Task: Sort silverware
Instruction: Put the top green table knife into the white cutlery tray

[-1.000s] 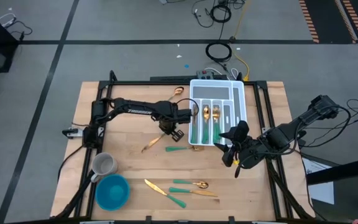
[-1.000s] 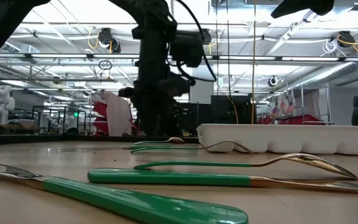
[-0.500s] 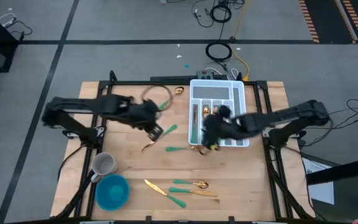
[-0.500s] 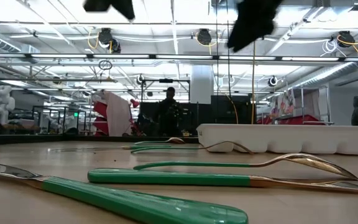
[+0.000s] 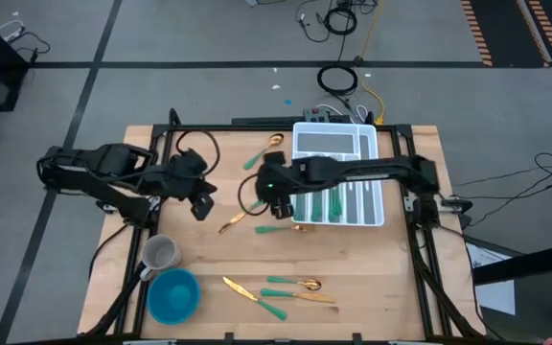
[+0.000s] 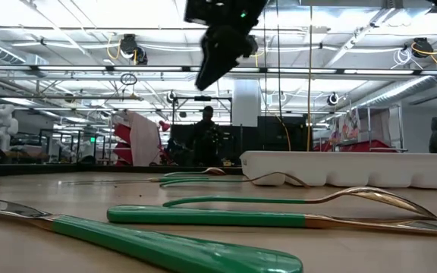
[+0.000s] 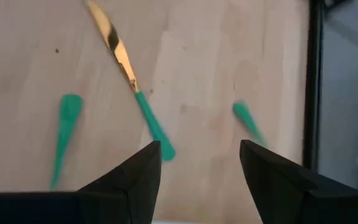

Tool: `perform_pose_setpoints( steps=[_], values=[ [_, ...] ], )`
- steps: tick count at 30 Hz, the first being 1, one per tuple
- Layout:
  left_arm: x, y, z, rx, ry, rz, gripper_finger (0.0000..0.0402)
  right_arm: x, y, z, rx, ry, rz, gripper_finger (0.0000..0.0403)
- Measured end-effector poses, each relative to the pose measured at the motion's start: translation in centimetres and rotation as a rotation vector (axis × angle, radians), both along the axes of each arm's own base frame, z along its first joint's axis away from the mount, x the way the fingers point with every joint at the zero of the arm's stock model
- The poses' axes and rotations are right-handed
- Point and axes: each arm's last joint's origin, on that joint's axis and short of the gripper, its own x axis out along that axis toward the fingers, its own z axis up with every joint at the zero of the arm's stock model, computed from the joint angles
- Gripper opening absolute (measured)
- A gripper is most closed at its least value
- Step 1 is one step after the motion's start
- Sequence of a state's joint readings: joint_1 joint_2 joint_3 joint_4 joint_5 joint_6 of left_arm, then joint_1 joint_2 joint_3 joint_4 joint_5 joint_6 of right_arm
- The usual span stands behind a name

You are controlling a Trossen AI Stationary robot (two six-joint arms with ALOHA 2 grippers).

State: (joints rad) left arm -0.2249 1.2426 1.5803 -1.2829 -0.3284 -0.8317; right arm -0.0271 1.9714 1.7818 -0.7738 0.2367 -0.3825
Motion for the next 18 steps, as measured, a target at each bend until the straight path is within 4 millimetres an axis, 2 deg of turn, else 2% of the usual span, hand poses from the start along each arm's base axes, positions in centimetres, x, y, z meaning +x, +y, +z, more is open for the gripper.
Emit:
perform_pose_setpoints(
  steps=[3, 8, 13, 18],
  values=[
    [-0.3, -0.3, -0.2, 0.015, 0.026, -0.011, 0.0000, 1.4, 0.1, -1.5, -0.040, 0.043, 0.084, 0.0212],
    [-0.5, -0.6, -0.2, 0.044, 0.035, -0.015, 0.0000, 3.5, 0.6, -4.3, 0.074, 0.080, 0.191, 0.0212],
    [-0.5, -0.7, -0.2, 0.053, 0.036, -0.017, 0.0000, 5.6, 0.9, -8.3, 0.115, 0.128, 0.240, 0.0212],
    [-0.6, -0.7, -0.2, 0.054, 0.040, -0.018, 0.0000, 7.5, 0.9, -10.9, 0.094, 0.151, 0.276, 0.0212]
  ],
)
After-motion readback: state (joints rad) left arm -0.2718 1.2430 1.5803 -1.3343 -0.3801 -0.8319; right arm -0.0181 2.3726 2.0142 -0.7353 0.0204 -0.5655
